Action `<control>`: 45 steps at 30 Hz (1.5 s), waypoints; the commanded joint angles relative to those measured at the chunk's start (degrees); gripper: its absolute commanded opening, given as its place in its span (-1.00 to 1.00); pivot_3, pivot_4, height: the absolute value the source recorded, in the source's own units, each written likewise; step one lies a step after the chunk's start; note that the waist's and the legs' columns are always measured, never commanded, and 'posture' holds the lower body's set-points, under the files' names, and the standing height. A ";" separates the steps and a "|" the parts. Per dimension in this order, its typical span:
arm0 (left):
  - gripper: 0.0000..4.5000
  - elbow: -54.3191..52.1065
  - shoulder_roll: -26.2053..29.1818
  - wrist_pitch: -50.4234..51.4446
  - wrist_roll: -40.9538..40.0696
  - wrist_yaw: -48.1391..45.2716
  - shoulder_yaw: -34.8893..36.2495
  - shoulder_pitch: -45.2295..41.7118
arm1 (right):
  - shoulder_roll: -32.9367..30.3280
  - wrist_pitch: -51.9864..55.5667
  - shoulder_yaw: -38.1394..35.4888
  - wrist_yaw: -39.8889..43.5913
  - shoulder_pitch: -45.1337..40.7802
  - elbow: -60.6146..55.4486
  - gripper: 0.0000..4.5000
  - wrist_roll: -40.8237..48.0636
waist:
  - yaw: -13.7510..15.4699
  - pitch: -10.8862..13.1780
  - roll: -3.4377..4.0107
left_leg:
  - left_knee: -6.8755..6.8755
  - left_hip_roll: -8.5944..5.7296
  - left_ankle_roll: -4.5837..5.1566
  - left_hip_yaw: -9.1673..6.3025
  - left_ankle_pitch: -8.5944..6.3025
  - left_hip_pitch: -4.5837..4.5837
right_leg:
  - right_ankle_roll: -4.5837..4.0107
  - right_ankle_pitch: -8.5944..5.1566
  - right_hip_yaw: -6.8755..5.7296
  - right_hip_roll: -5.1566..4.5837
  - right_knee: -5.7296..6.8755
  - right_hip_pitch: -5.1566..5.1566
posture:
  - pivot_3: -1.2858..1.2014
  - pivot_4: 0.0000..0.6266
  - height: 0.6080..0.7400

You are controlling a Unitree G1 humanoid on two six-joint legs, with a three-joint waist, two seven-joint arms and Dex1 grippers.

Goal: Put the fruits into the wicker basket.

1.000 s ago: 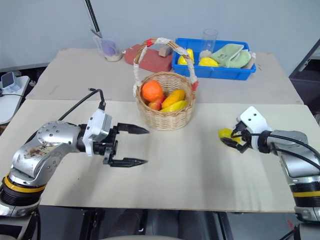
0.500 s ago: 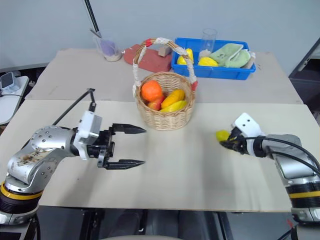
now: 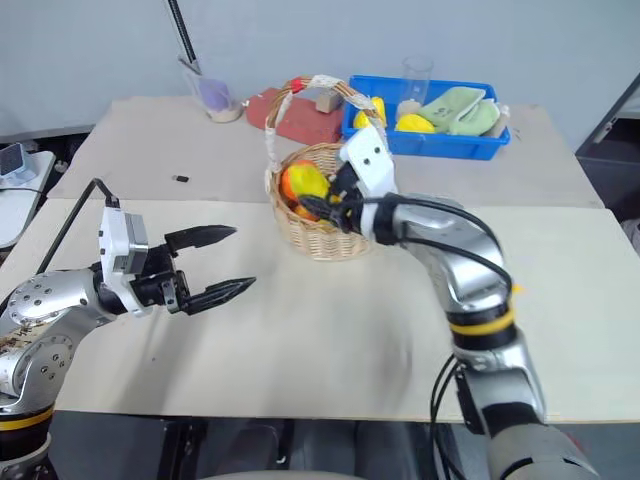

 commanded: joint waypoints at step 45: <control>1.00 -0.21 -5.00 -2.33 1.53 5.66 -5.03 -7.36 | -1.67 -16.13 -9.76 -2.84 0.50 8.30 -0.92 -2.93 | -1.65 0.00 0.00 | -0.05 0.09 0.01 0.06 0.00 0.00 | -0.03 0.00 0.01 0.10 0.16 -0.12 | 0.03 -0.52 0.56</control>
